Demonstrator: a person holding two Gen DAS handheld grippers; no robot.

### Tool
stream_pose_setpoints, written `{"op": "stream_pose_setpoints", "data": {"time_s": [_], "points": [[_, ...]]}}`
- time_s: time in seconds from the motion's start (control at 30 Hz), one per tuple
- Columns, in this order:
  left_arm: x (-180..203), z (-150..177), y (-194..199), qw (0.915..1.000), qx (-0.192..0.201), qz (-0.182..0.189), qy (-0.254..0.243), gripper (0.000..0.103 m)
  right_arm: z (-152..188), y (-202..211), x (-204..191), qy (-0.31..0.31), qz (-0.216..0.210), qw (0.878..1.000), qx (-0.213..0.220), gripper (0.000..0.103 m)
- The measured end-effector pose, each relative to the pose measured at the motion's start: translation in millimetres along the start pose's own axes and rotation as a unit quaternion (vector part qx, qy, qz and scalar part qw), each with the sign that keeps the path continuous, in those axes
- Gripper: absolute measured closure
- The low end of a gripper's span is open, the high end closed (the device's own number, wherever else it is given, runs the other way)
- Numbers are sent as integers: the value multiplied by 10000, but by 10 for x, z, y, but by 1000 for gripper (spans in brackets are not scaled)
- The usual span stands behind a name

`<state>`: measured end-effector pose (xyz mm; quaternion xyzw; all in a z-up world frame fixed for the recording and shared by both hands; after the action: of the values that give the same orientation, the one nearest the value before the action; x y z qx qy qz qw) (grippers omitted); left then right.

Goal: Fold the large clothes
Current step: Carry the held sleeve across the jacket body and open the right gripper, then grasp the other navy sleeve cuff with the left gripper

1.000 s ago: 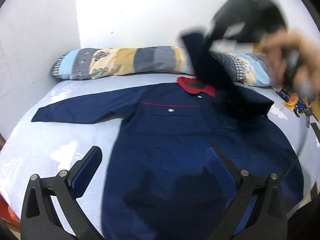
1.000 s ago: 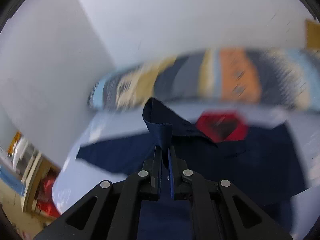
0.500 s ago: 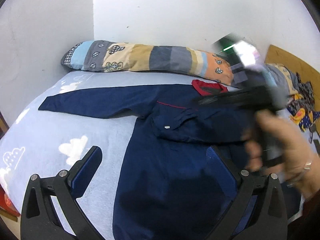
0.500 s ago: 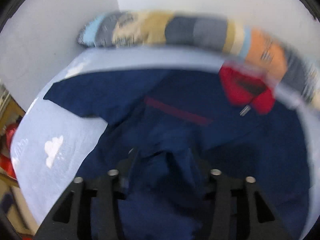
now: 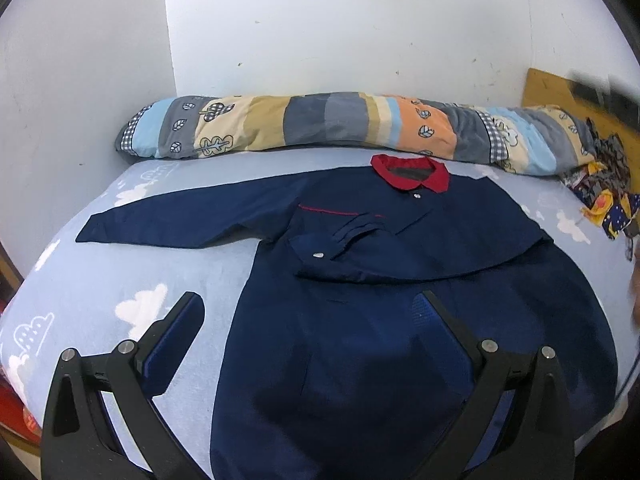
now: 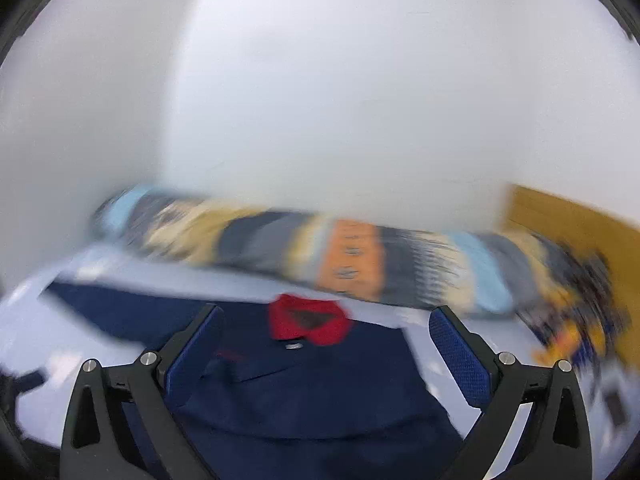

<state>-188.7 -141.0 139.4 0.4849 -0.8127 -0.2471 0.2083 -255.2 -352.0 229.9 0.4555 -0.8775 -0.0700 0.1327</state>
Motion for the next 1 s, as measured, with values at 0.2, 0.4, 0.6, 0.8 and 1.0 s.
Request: {"op": "stream_pose_setpoints", "data": {"time_s": [0.2,0.4,0.6,0.8,1.0], "points": [[-1,-3,-71,9999,-101,-51,46,0,550,-580,249,-79,768,9881,-1331,12],[7,-7,-153,9997,-206,-5,155,0,1053,-1095,195,405,859,9461,-3096,12],[-55,5,-208,9992,-300,-32,255,0,1323,-1179,135,184,141,9279,-3721,20],[-387,-34,-217,9961,-378,-103,787,0,1193,-1056,-31,256,120,9391,-3425,18],[-1375,-155,-29,9746,-1,-202,2228,0,1174,-1191,39,95,-39,9337,-3580,18]]}}
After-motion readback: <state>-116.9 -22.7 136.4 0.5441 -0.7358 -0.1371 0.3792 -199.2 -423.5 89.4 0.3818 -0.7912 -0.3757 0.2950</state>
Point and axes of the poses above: each gripper's, at about its wrist camera, not at the fingertips, and y roughly against the way its jaws point, x to its right, z to its underside, the point moved 1 cm from there along -y, roughly the way its jaws point, and after that the axes turned 13 degrees about z, right-handed, at the moved point
